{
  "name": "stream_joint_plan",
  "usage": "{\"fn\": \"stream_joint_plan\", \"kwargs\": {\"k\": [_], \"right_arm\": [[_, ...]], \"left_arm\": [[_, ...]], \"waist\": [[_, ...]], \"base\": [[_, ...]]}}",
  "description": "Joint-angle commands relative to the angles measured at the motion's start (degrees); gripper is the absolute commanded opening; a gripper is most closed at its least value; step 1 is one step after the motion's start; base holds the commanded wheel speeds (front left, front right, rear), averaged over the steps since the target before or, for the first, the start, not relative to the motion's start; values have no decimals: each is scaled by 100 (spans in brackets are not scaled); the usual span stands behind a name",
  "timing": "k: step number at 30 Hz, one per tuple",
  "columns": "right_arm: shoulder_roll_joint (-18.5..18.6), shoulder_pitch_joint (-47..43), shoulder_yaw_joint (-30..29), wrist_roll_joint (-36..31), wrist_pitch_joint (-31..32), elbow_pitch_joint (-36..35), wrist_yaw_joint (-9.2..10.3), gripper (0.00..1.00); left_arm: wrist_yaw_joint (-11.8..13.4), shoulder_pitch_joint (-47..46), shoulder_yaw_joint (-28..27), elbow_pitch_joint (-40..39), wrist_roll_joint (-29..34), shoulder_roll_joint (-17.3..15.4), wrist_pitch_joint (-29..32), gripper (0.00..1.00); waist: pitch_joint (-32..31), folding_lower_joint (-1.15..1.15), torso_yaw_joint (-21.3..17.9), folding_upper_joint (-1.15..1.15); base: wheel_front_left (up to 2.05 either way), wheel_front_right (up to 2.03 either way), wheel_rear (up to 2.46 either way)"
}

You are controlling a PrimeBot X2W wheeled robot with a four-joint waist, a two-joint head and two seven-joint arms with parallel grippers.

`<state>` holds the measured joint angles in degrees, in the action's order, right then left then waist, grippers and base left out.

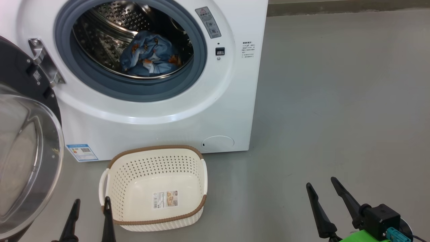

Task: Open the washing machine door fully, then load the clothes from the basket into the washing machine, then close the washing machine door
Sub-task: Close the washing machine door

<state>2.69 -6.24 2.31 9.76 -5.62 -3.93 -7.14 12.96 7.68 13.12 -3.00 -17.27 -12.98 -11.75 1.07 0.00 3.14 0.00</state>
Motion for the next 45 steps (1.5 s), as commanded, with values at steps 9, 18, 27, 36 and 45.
{"fn": "stream_joint_plan", "kwargs": {"k": [9, 18, 27, 36, 45], "right_arm": [[19, 88, 98, -30, 24, -179, -35, 100], [19, 100, 114, -42, 59, -259, -35, 100], [19, 236, 184, -150, 144, -303, -35, 100], [19, 279, 206, -216, 212, -327, -35, 100], [19, 285, 272, -170, 221, -312, -35, 100]], "left_arm": [[69, -250, -139, -88, -37, -91, -69, 100], [79, -321, -111, -105, -45, -74, -106, 100], [120, -397, -140, -81, -127, 43, -186, 100], [103, -457, -111, 71, -162, 156, -254, 100], [118, -413, -149, 135, -195, 162, -280, 100]], "waist": [[-35, 0, 57, 0], [68, 0, 512, 0], [188, 0, 1479, 0], [187, 0, 2295, 0], [151, 0, 2700, 0]], "base": [[0, 0, 0], [0, 0, 0], [0, 0, 0], [0, 0, 0], [0, 0, 0]]}}
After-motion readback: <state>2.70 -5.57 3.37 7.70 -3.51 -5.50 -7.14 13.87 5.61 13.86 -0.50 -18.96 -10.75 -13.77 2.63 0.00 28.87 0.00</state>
